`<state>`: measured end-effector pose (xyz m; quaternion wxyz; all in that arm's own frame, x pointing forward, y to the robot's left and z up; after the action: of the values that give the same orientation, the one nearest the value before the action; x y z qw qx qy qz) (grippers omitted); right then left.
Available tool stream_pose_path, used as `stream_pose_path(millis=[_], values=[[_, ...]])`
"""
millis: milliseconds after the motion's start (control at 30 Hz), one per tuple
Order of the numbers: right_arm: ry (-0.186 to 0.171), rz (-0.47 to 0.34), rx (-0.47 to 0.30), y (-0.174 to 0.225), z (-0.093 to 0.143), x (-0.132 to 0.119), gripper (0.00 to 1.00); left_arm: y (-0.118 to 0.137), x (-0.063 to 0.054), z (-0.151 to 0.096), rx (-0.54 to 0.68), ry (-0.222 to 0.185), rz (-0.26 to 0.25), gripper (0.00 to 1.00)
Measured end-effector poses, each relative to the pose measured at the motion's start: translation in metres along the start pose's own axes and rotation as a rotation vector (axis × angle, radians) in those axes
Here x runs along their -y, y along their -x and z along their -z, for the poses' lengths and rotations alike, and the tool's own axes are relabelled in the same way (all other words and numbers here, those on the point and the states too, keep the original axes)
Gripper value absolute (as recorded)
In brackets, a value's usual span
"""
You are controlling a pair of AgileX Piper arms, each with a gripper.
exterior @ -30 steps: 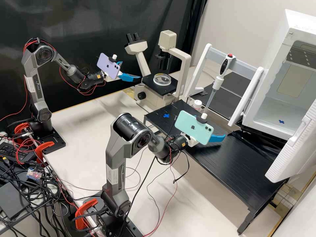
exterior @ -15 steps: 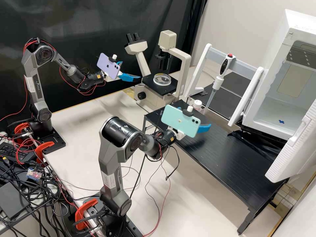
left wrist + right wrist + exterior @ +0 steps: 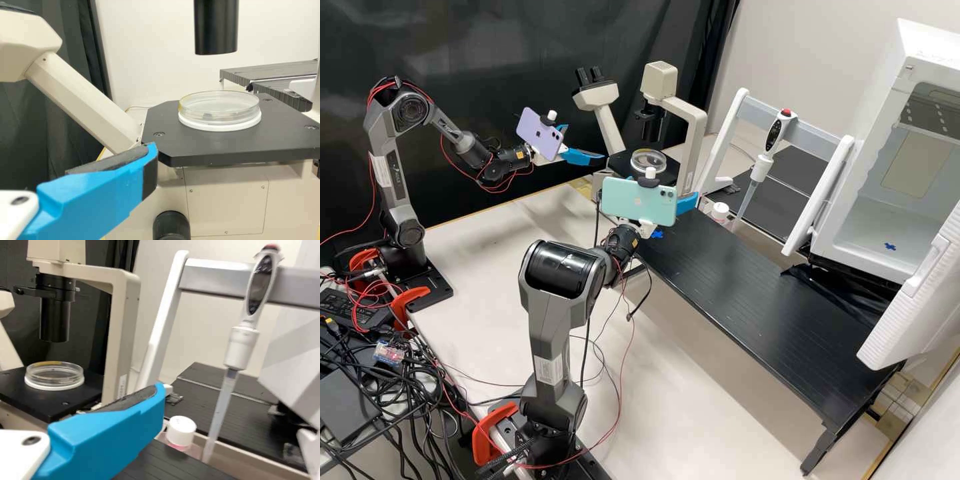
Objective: Move the petri dish to the bench
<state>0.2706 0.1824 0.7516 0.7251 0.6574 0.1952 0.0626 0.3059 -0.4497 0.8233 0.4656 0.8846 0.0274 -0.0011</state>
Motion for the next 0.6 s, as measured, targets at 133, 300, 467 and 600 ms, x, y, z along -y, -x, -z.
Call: stream_pose_path(millis=[133, 300, 467, 600], values=[[0.024, 0.034, -0.034, -0.015, 0.019, 0.008, 1.00, 0.000, 0.000, 0.000, 0.000, 0.000, 0.000, 1.00], [0.060, 0.073, -0.047, -0.038, 0.039, 0.019, 1.00, 0.000, 0.000, 0.000, 0.000, 0.000, 0.000, 1.00], [0.097, 0.122, -0.048, -0.058, 0.052, 0.031, 1.00, 0.000, 0.000, 0.000, 0.000, 0.000, 0.000, 1.00], [0.106, 0.143, -0.031, -0.080, 0.058, 0.037, 1.00, 0.000, 0.000, 0.000, 0.000, 0.000, 0.000, 1.00]])
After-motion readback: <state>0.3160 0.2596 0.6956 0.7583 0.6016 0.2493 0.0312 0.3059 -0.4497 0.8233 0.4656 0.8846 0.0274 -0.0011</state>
